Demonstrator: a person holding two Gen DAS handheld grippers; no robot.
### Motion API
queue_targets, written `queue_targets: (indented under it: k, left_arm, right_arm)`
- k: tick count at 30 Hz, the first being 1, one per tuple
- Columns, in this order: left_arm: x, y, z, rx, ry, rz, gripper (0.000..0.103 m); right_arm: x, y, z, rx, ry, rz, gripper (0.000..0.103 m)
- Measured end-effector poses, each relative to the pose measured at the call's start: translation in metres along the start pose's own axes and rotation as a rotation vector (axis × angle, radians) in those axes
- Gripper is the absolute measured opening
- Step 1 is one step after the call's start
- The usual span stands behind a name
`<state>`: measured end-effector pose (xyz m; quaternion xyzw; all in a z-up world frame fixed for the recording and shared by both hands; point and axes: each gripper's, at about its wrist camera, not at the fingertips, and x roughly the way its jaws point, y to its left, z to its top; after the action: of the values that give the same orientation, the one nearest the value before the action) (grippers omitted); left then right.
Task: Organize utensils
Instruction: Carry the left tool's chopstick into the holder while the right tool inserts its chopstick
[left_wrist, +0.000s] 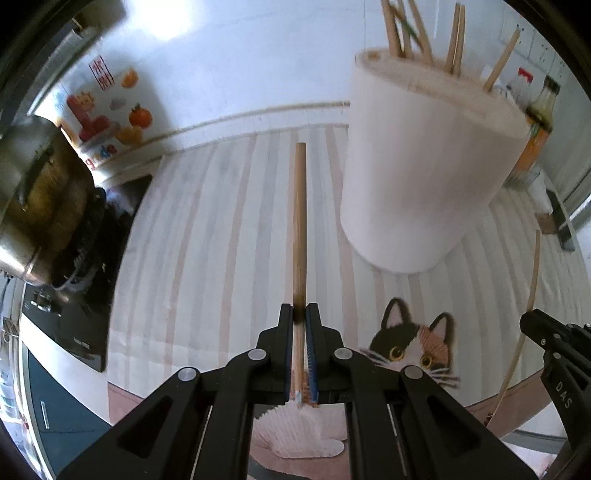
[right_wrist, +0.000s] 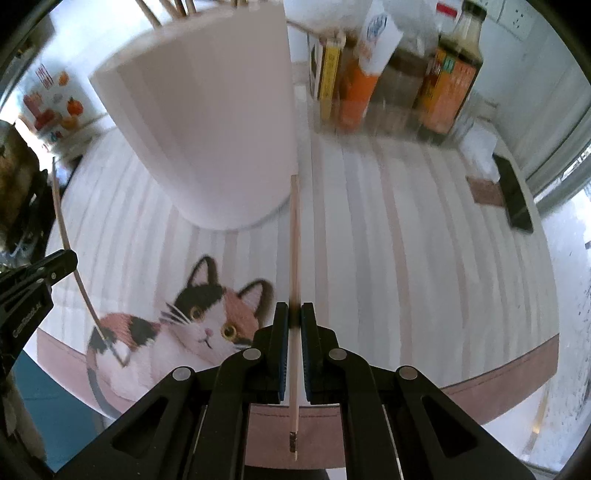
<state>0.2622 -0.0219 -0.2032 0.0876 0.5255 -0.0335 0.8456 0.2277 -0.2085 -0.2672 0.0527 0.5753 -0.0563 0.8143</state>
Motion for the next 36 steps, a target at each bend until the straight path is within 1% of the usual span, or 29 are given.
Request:
queue_targets:
  k: [2, 11, 17, 18, 21, 31, 36]
  left_arm:
    - [-0.007, 0.001, 0.002, 0.007, -0.026, 0.003, 0.004]
    - [-0.032, -0.001, 0.009, 0.001, -0.081, -0.015, 0.004]
    - [-0.051, 0.002, 0.021, 0.0, -0.126, -0.024, 0.004]
    - [-0.055, 0.002, 0.023, -0.003, -0.133, -0.037, 0.004]
    - [-0.068, 0.003, 0.03, 0.01, -0.165, -0.032, 0.004]
    - [-0.12, 0.013, 0.061, 0.003, -0.279, -0.033, 0.004]
    - [-0.15, 0.018, 0.081, -0.001, -0.34, -0.053, 0.004]
  right_arm:
    - [-0.007, 0.003, 0.003, 0.003, -0.023, 0.007, 0.007]
    - [-0.044, 0.003, 0.021, 0.037, -0.139, 0.054, 0.007]
    - [-0.065, -0.001, 0.033, 0.059, -0.207, 0.069, 0.007]
    - [-0.068, -0.001, 0.034, 0.061, -0.215, 0.07, 0.007]
    - [-0.081, -0.003, 0.041, 0.068, -0.249, 0.079, 0.007]
    - [-0.137, 0.002, 0.068, 0.029, -0.364, 0.097, 0.007]
    - [-0.168, 0.008, 0.088, -0.011, -0.426, 0.101, 0.007]
